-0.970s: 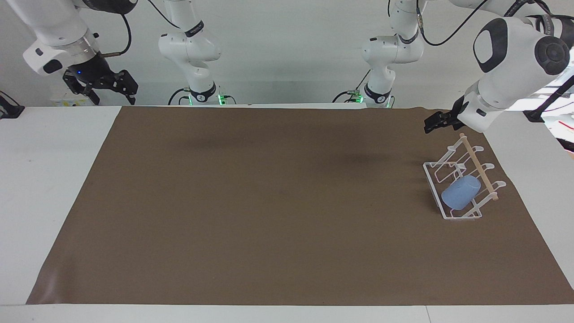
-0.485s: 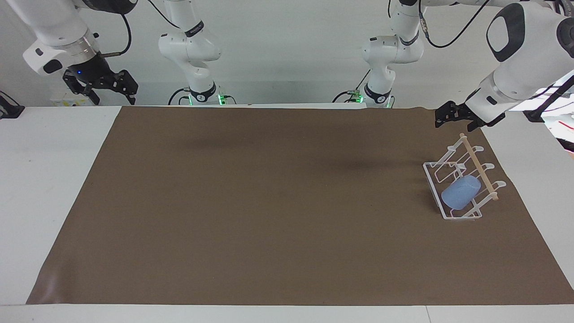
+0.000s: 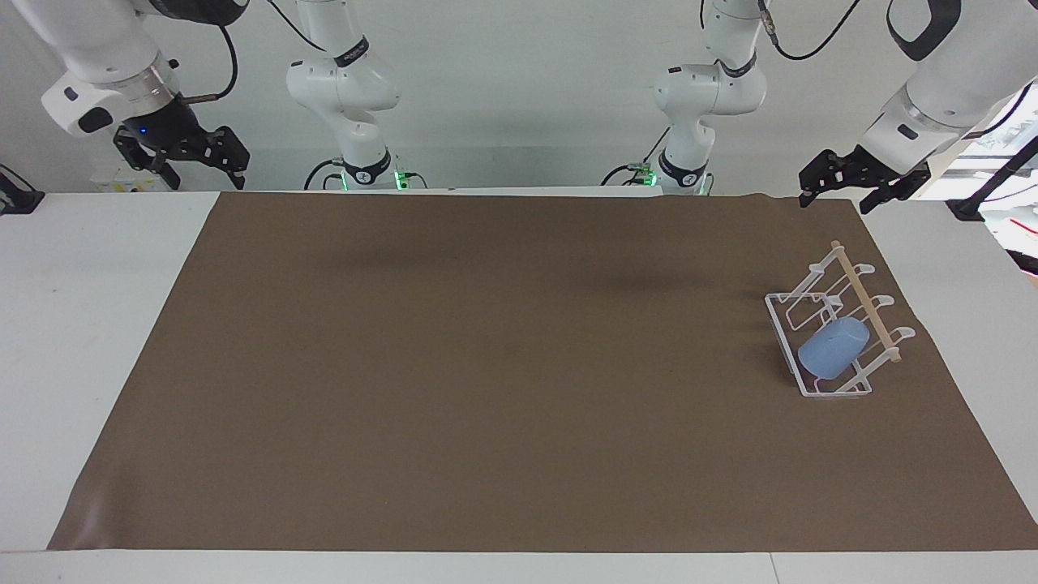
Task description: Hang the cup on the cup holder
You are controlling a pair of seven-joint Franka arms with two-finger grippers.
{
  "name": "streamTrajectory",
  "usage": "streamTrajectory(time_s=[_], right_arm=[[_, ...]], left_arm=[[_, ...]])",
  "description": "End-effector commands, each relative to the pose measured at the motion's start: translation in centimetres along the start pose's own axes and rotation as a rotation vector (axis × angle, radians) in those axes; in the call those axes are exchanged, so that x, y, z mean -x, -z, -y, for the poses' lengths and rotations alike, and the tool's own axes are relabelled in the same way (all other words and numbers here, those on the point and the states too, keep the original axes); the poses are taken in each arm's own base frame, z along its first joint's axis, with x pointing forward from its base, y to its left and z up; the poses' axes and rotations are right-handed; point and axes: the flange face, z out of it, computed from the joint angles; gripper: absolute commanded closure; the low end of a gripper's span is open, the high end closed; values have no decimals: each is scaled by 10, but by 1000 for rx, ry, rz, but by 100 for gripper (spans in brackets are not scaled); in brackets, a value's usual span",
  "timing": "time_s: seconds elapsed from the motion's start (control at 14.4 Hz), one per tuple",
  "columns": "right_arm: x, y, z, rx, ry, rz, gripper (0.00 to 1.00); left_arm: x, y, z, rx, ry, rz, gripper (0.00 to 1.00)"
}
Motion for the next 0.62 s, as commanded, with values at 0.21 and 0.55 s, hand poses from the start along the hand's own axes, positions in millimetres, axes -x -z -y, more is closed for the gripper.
streamTrajectory(time_s=[0.21, 0.55], right_arm=[[4, 2, 0, 5, -12, 4, 0], [4, 2, 0, 6, -12, 3, 0]], left_arm=[[-3, -15, 0, -16, -16, -86, 0], [-10, -11, 0, -30, -27, -140, 0]])
